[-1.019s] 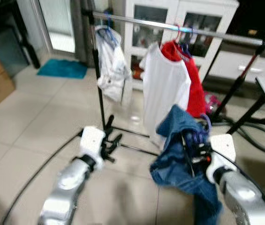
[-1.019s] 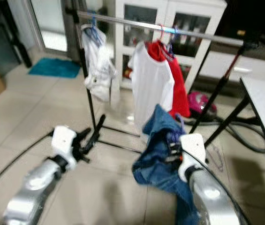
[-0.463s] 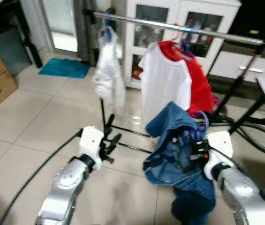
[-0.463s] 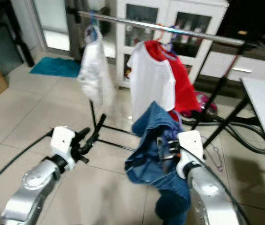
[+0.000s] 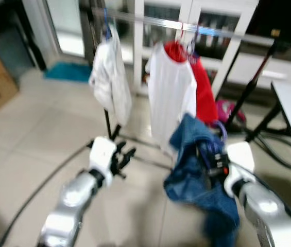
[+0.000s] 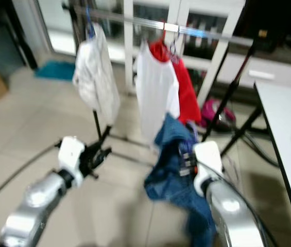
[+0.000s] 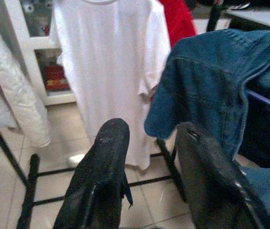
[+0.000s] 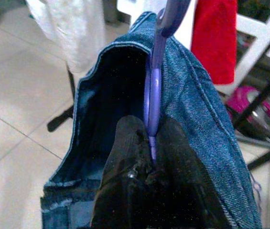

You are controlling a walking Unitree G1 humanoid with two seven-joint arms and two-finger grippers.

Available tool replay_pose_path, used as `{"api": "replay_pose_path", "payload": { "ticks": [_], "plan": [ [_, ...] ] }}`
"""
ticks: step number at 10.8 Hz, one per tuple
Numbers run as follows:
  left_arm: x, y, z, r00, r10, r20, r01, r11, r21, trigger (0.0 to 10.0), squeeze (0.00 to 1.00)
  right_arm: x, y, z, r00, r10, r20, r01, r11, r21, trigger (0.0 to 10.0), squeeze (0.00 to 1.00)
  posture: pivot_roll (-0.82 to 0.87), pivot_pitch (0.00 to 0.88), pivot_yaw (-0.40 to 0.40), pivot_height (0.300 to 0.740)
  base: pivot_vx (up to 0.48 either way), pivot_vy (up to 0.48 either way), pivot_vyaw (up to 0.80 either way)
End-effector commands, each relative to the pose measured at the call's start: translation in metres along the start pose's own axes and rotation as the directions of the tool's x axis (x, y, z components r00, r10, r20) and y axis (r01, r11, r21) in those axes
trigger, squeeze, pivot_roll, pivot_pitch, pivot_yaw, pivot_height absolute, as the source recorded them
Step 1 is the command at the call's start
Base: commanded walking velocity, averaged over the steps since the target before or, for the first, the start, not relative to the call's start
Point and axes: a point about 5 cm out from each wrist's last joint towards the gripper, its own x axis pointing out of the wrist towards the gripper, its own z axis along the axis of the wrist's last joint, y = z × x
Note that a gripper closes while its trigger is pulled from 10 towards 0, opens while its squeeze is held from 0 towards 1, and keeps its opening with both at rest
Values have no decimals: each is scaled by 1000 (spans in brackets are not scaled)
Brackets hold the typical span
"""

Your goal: Hang hanger

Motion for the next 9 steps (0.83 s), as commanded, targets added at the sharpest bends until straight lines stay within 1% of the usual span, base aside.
{"api": "replay_pose_path", "payload": {
  "ticks": [1,2,4,5,6,7,8,9],
  "plan": [
    [7,-2,7,997,-75,15,75,997,18,10000,1000,1,7,23,994,62,86,-60,998,-26,0,0,-11,0,-25,740,0,0,0],
    [13,3,10,997,-74,8,73,996,57,10000,1000,2,12,31,989,96,110,-93,995,-37,0,0,-11,0,-24,740,0,0,0],
    [33,3,12,990,-136,-27,138,985,100,10000,1000,4,16,44,980,138,147,-132,990,-44,0,0,-7,0,-32,740,0,0,0],
    [49,1,11,985,-160,-64,168,976,140,10000,0,4,17,51,974,153,164,-147,988,-48,0,0,-11,0,-27,740,0,0,0],
    [58,6,9,987,-127,-97,140,981,137,10000,0,3,17,55,971,167,172,-159,985,-58,0,0,-18,0,-22,740,0,0,0],
    [64,8,12,991,-122,-58,128,987,98,10000,0,2,18,58,968,178,177,-170,984,-62,0,0,-19,0,-21,740,0,0,0],
    [69,7,15,991,-128,-33,130,988,77,10000,0,1,18,59,967,180,178,-172,983,-61,0,0,-20,0,-19,740,0,0,0],
    [71,6,15,990,-140,-21,142,988,66,2588,0,1,19,59,967,181,179,-173,983,-59,0,0,-21,0,-17,740,0,0,0]
  ]
}}
